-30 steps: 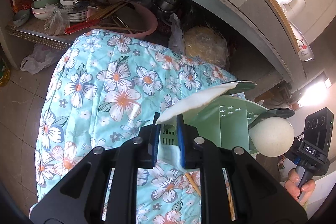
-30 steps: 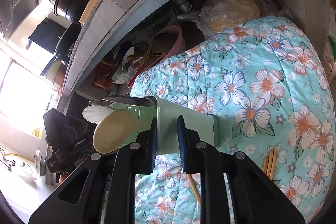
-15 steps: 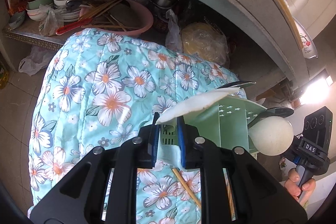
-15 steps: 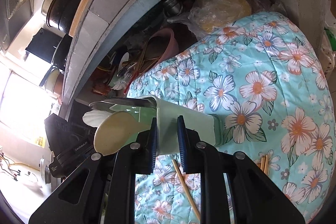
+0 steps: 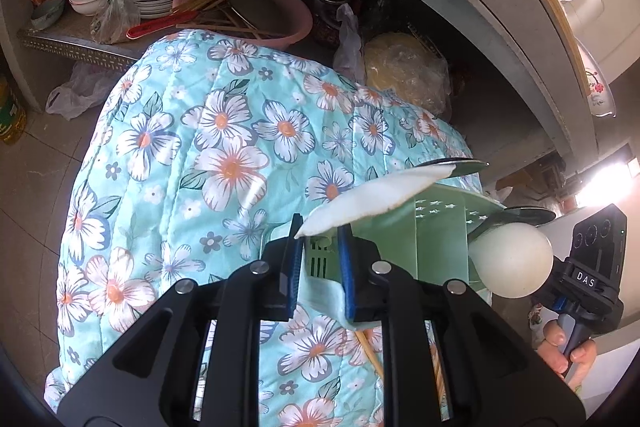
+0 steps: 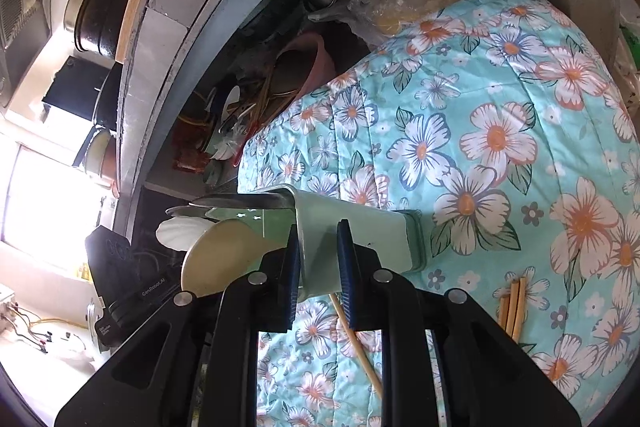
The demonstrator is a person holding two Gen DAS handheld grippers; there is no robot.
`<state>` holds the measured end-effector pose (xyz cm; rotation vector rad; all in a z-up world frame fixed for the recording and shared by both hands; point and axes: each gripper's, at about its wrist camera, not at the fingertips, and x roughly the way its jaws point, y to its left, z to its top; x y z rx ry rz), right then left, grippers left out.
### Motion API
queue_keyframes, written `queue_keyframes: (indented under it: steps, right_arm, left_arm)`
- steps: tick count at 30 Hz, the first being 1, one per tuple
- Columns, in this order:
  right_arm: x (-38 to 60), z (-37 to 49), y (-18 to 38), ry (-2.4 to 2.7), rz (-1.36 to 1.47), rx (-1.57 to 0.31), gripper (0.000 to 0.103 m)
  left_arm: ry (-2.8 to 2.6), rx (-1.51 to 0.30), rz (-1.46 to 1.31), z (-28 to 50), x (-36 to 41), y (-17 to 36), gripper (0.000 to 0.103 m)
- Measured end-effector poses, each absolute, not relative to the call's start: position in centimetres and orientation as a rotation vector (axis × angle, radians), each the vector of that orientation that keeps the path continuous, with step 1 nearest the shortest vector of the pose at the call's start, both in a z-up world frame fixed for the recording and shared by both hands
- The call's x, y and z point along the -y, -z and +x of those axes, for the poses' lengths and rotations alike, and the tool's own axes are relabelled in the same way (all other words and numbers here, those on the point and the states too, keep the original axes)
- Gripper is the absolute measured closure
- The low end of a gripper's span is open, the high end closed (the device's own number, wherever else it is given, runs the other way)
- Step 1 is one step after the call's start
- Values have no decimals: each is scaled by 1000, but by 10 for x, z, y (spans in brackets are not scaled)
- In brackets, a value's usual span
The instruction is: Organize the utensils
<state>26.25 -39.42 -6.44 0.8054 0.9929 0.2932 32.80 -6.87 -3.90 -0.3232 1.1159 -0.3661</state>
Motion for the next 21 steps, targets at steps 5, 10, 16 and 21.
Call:
queue_keyframes:
  steps: [5,10,16,21]
  right_arm:
    - [390,257,61,-291,802,-1007,85]
    - [384,248,60,-302,802,-1017,85]
    - [380,235,60,-312,813,-1030,85]
    - [378,226,59,-314,824,-1036,85]
  left_arm:
    - [363,-1141,-339,320,63,37,88]
    - [362,-1155,-359,309,55,36,88]
    - [364,-1172,-379,295,46,33,88]
    - [367,-1179,-398,287,42,30,89]
